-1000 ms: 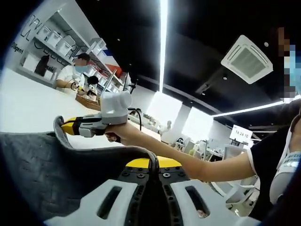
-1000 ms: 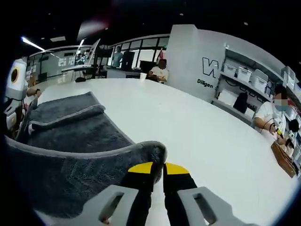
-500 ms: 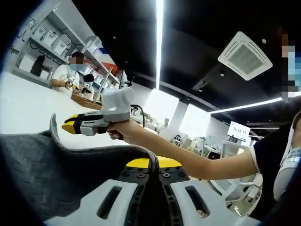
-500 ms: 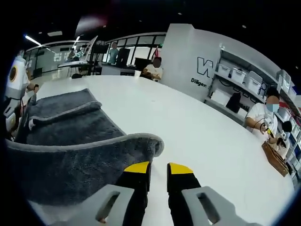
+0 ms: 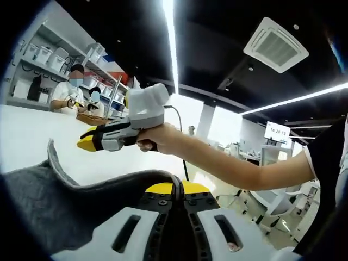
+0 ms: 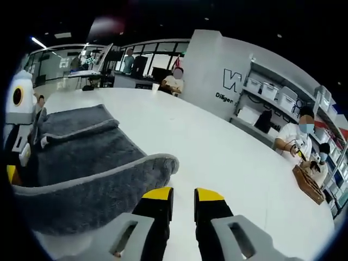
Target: Open the folded towel by lifting each exposed corner and separating the folded layers until the towel lies flat within the target outline without major curled edges
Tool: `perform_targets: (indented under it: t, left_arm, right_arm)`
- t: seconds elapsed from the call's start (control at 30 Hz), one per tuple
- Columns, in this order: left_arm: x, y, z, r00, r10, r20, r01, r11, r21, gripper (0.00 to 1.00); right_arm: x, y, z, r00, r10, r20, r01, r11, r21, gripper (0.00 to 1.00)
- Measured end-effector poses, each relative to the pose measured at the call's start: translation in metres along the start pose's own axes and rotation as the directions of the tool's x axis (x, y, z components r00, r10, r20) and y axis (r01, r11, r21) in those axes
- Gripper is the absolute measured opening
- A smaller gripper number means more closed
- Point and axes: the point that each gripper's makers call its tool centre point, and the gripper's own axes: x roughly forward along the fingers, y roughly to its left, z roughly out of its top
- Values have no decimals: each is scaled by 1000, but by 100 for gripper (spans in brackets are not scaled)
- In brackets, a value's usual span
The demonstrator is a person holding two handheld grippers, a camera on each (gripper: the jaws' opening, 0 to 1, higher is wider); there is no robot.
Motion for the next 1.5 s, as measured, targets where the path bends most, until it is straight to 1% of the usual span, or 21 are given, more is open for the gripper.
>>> perform_targets:
  t: [0.17, 0.2, 0.37, 0.53, 0.57, 0.73, 0.77, 0.83, 0.87, 1.0, 1.07, 1.2, 1.23, 1.37, 1.4, 1.43, 1.5]
  left_arm:
    - [11, -1, -8, 999, -10, -40, 11, 999, 39, 2]
    - [15, -2, -14, 998, -7, -67, 12, 997, 74, 2]
    - [24, -2, -24, 993, -6, -119, 20, 993, 117, 2]
    - [29, -2, -32, 987, -11, -159, 37, 986, 160, 3]
    - [29, -4, -34, 986, -11, -166, 40, 985, 169, 3]
    - [33, -4, -38, 983, -9, -185, 46, 979, 196, 3]
    - [35, -2, -37, 984, -1, -177, 39, 976, 214, 3]
    - [38, -1, -37, 984, 4, -178, 37, 973, 226, 5]
    - [40, 0, -38, 982, 4, -189, 41, 971, 235, 6]
    - [44, -1, -46, 974, 4, -225, 68, 948, 310, 12]
    - [45, -3, -49, 971, 0, -238, 78, 945, 318, 13]
    - [48, -4, -53, 969, -9, -248, 89, 945, 315, 14]
    - [50, -5, -56, 966, -13, -257, 97, 945, 314, 14]
    - [52, -7, -59, 964, -22, -266, 108, 943, 313, 16]
    - [54, -5, -54, 973, -7, -232, 78, 952, 295, 17]
    - [56, -5, -50, 978, -4, -207, 63, 958, 278, 18]
    - [56, -8, -49, 979, -20, -204, 75, 961, 265, 20]
  right_arm:
    - [-7, -3, -2, 1000, -11, -4, 11, 1000, 0, 10]
    - [-8, -3, -3, 1000, -14, -7, 14, 1000, 2, 10]
    - [-11, -4, -4, 1000, -18, -9, 18, 1000, 7, 10]
    - [-11, -3, -5, 1000, -15, -11, 15, 1000, 7, 10]
    - [-11, -2, -5, 1000, -14, -11, 14, 1000, 6, 10]
    - [-11, -2, -4, 1000, -12, -8, 13, 1000, 6, 10]
    - [-11, -2, -3, 1000, -10, -8, 10, 1000, 5, 10]
    - [-11, -2, -3, 1000, -9, -10, 9, 1000, 3, 10]
    - [-12, -2, -2, 1000, -10, -9, 10, 1000, 2, 10]
    - [-12, -1, 1, 1000, -5, -7, 4, 1000, -5, 10]
    - [-13, 0, 1, 1000, -2, -7, 2, 1000, -5, 10]
    - [-14, 3, 5, 1000, 14, 7, -14, 1000, 15, 10]
    - [-14, 3, 5, 1000, 16, 10, -16, 1000, 18, 11]
    - [-19, 4, 6, 1000, 18, 8, -18, 1000, 11, 12]
    - [-22, 5, 6, 1000, 19, 11, -19, 1000, -3, 12]
    - [-24, 5, 6, 1000, 16, 12, -16, 1000, -7, 13]
    - [-29, 4, 5, 1000, 9, 12, -9, 1000, -3, 14]
